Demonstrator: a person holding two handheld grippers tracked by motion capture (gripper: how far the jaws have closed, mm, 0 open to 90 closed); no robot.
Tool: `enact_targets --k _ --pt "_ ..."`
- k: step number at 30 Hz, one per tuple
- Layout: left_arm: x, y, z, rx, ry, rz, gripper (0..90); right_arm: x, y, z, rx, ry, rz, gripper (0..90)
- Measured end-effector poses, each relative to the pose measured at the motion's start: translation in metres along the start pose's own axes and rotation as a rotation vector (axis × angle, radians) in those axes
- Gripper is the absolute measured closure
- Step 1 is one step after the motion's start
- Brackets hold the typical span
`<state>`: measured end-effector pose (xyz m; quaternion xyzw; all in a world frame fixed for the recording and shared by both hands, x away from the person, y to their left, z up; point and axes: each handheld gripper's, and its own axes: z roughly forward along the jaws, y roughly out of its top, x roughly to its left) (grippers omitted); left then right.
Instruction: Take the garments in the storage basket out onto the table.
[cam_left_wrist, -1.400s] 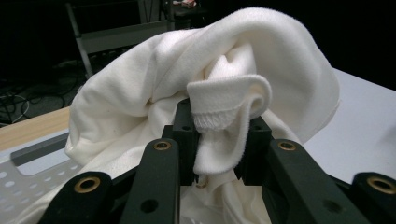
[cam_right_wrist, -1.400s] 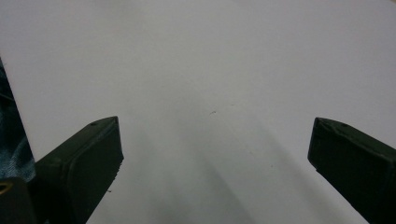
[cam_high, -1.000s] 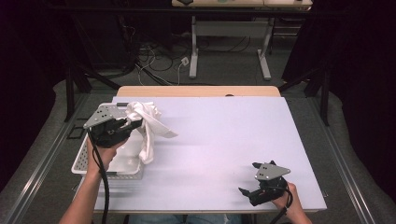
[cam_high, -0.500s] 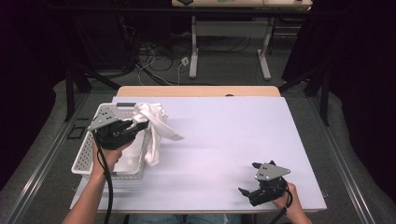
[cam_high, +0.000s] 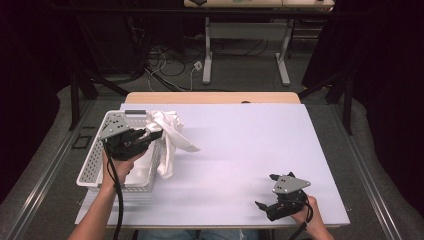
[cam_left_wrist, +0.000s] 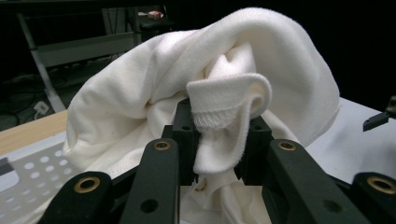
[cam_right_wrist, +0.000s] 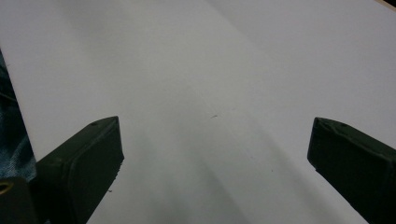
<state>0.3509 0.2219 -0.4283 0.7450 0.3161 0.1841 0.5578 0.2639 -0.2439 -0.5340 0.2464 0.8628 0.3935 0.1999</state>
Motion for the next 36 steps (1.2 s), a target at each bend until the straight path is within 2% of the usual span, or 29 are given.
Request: enact_targets --k 19,29,36 --pt "-0.008 -0.007 0.017 0.031 -0.052 0.013 73.4 0.001 0.001 0.001 -0.008 -0.005 -0.010 3.3" --pt "-0.013 -0.009 0.023 0.031 -0.069 0.026 73.4 0.001 0.002 0.000 -0.008 -0.003 -0.010 3.4" --pt "-0.017 -0.012 0.030 0.040 -0.096 0.036 73.4 0.001 0.002 0.000 -0.008 -0.010 -0.012 3.4"
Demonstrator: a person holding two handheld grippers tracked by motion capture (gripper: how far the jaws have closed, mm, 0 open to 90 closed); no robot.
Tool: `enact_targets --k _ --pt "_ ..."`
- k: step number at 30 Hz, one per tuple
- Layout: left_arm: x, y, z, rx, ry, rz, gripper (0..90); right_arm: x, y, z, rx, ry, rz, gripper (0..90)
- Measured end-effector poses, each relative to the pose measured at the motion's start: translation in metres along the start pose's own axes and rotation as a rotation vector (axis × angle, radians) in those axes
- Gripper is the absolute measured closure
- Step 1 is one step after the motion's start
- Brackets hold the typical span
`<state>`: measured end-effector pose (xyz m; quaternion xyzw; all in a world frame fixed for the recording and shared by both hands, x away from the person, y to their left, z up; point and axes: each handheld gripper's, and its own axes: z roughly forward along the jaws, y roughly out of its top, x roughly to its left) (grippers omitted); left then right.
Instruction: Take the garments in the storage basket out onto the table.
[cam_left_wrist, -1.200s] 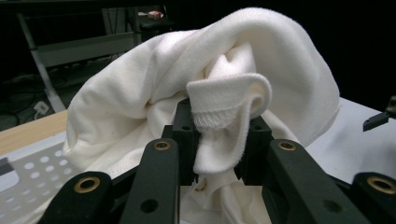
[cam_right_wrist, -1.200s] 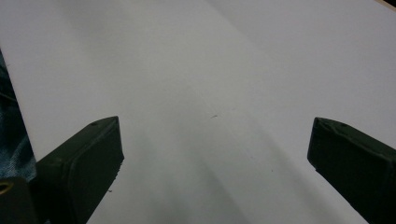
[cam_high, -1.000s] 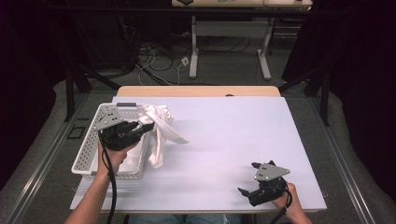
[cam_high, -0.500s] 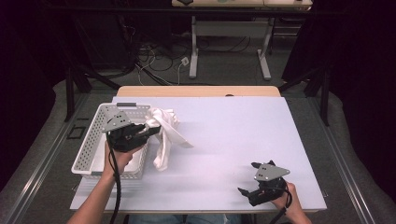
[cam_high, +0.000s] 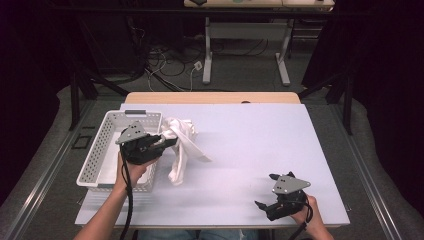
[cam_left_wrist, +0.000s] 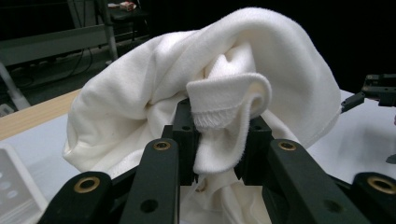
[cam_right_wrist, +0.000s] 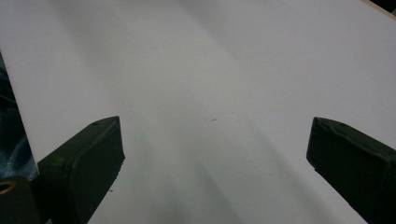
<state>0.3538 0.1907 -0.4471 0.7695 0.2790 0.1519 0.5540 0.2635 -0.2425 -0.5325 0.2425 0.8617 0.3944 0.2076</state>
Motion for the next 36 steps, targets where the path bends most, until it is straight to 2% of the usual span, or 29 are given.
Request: enact_targets --k 3,21,26,36 --pt "-0.002 -0.001 0.005 0.021 -0.010 0.005 73.3 0.000 0.000 0.000 0.003 -0.002 0.001 3.4" --pt "-0.010 -0.005 0.028 0.072 -0.035 0.022 73.4 -0.001 0.000 0.000 0.008 0.000 0.004 3.4" --pt "-0.013 -0.006 0.037 0.085 -0.038 0.010 73.4 -0.001 0.000 0.000 0.009 0.001 0.000 3.4" --pt "-0.017 -0.009 0.049 0.102 -0.049 0.013 73.3 0.000 0.000 0.001 0.006 -0.003 0.003 3.5"
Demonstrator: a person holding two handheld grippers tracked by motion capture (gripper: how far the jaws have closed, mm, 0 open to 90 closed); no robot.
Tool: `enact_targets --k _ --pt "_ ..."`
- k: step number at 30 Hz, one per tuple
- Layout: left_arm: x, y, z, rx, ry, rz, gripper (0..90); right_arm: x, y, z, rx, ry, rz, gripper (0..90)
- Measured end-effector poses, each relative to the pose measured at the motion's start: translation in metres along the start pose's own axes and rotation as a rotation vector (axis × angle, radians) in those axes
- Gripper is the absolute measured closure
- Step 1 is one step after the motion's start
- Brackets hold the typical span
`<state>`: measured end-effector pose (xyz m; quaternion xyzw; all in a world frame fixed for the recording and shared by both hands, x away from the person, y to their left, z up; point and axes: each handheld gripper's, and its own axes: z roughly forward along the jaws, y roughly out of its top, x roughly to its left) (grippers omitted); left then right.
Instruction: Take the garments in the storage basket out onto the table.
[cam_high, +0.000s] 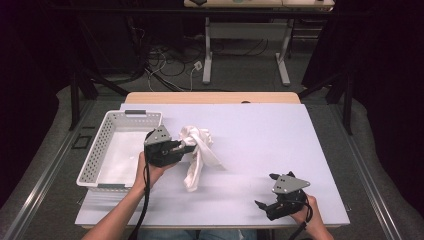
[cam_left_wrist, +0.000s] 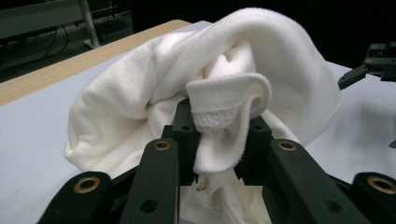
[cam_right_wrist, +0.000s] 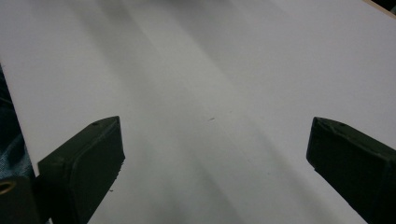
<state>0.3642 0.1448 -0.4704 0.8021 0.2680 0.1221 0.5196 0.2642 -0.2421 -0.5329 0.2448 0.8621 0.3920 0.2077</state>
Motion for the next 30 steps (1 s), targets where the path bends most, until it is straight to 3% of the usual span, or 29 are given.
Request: enact_targets --k 30 --pt "0.004 -0.007 0.037 0.042 0.003 -0.012 73.3 0.000 0.001 -0.001 -0.002 0.000 -0.005 3.7"
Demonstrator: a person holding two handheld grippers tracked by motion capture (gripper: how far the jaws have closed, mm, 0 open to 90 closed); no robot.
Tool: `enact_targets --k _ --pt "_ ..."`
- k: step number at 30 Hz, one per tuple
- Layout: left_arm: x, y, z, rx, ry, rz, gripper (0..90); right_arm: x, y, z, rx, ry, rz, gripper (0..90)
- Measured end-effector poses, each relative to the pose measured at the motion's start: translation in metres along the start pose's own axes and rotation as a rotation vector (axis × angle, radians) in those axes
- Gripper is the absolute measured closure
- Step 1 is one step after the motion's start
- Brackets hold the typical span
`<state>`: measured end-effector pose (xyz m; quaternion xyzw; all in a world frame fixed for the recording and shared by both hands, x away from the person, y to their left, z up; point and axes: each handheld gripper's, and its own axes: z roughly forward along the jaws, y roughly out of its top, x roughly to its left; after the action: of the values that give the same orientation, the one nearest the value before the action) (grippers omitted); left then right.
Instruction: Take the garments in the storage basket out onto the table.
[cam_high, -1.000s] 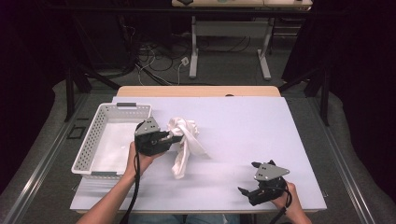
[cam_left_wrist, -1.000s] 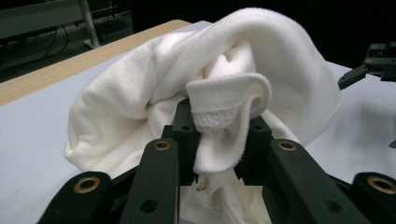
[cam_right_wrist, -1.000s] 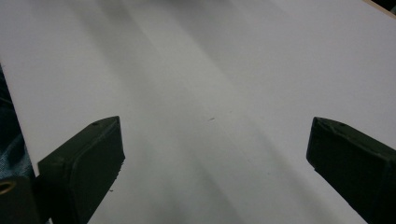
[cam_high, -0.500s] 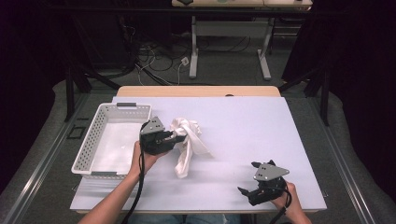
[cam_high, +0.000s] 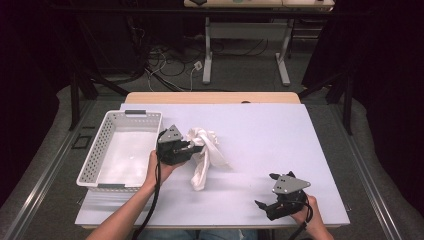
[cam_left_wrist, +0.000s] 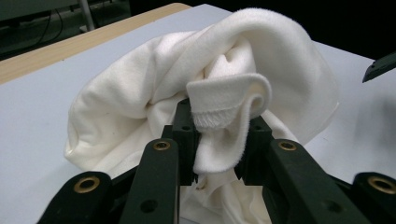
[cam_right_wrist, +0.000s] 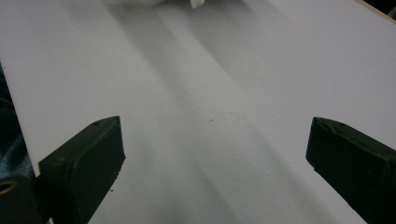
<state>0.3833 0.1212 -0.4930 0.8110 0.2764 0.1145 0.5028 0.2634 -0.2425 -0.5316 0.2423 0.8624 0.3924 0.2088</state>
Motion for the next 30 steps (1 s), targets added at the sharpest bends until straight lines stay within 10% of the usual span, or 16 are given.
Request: enact_targets --k 30 --pt "0.000 -0.020 0.046 0.115 -0.053 -0.033 70.3 0.000 0.000 0.000 -0.010 -0.005 0.001 3.7"
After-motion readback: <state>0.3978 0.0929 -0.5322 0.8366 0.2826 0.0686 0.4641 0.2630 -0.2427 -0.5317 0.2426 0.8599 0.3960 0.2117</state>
